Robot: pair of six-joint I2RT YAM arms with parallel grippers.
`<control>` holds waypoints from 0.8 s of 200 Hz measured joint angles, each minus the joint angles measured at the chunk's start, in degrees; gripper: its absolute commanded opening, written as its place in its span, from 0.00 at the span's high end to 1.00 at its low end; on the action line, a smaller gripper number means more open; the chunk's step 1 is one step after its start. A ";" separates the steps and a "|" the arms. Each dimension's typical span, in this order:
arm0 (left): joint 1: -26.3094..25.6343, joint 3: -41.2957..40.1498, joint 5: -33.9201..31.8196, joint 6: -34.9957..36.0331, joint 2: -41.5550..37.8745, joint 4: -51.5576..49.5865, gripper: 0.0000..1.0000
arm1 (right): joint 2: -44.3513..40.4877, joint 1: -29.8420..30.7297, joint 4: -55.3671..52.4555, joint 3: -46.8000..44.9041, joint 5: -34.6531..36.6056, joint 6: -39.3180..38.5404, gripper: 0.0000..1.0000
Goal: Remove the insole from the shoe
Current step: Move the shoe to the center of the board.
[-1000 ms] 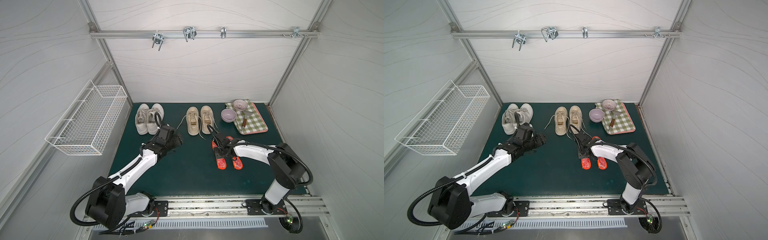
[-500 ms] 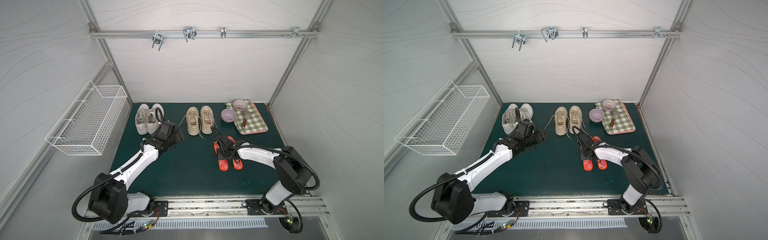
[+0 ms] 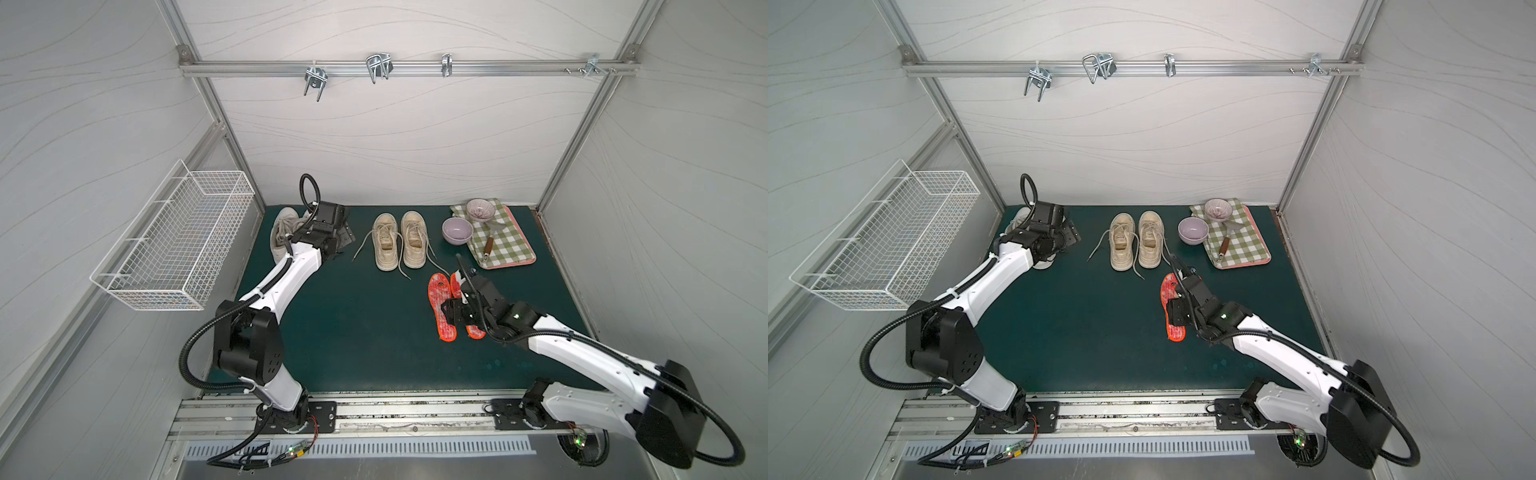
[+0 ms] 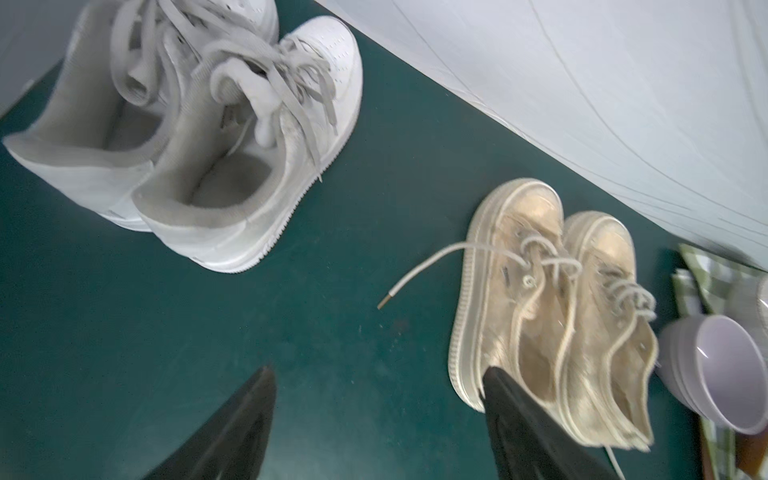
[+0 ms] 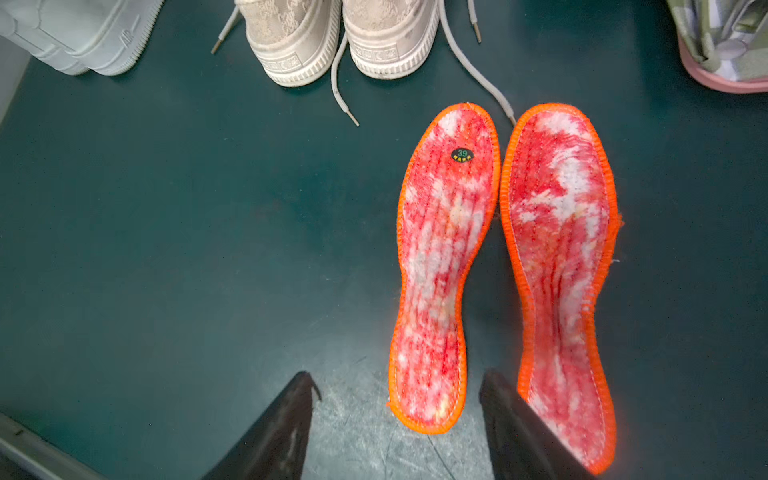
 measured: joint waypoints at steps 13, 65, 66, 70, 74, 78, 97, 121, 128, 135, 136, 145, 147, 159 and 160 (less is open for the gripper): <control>1.38 2.95 -1.36 1.07 3.26 -0.72 0.17 | -3.63 0.00 -0.22 -2.27 -0.17 0.04 0.26; 5.62 14.49 -3.67 5.51 15.32 -5.11 0.18 | -13.90 0.00 -0.87 -9.46 -1.16 0.55 0.22; 5.64 14.67 -3.67 5.55 15.45 -5.18 0.18 | -13.99 0.00 -0.90 -9.55 -1.18 0.52 0.22; 5.84 15.65 -3.69 5.92 16.44 -5.51 0.19 | -14.23 0.00 -0.92 -9.81 -1.25 0.55 0.22; 5.97 16.63 -3.65 6.23 17.29 -5.86 0.20 | -14.45 0.00 -1.01 -10.03 -1.33 0.55 0.22; 6.08 17.66 -3.61 6.49 18.23 -6.27 0.20 | -14.60 0.00 -1.07 -10.23 -1.36 0.55 0.22; 6.71 22.49 -3.30 7.69 22.49 -8.11 0.22 | -14.84 0.00 -1.22 -10.91 -1.60 0.61 0.22; 7.21 28.13 -3.02 8.94 26.99 -10.56 0.27 | -15.26 0.00 -1.62 -11.56 -1.95 0.94 0.22; 7.39 29.73 -3.02 8.98 28.17 -11.43 0.29 | -15.50 0.00 -1.75 -11.78 -1.99 0.96 0.22; 7.63 31.17 -2.93 9.07 29.27 -12.35 0.31 | -15.78 0.00 -1.95 -11.96 -2.05 0.96 0.22; 7.72 31.43 -2.89 9.03 29.49 -12.55 0.31 | -15.87 0.00 -1.97 -11.98 -2.10 0.96 0.21; 8.11 33.11 -2.67 9.29 30.77 -13.66 0.33 | -16.33 0.00 -2.10 -12.26 -2.19 0.94 0.21; 8.20 33.48 -2.62 9.40 31.01 -13.88 0.34 | -16.46 0.00 -2.10 -12.37 -2.19 0.96 0.21; 8.85 35.23 -2.54 9.44 32.50 -14.97 0.34 | -17.20 0.00 -2.12 -12.87 -2.23 0.96 0.21; 8.94 35.41 -2.54 9.46 32.68 -15.15 0.34 | -17.27 0.00 -2.14 -12.94 -2.23 0.96 0.21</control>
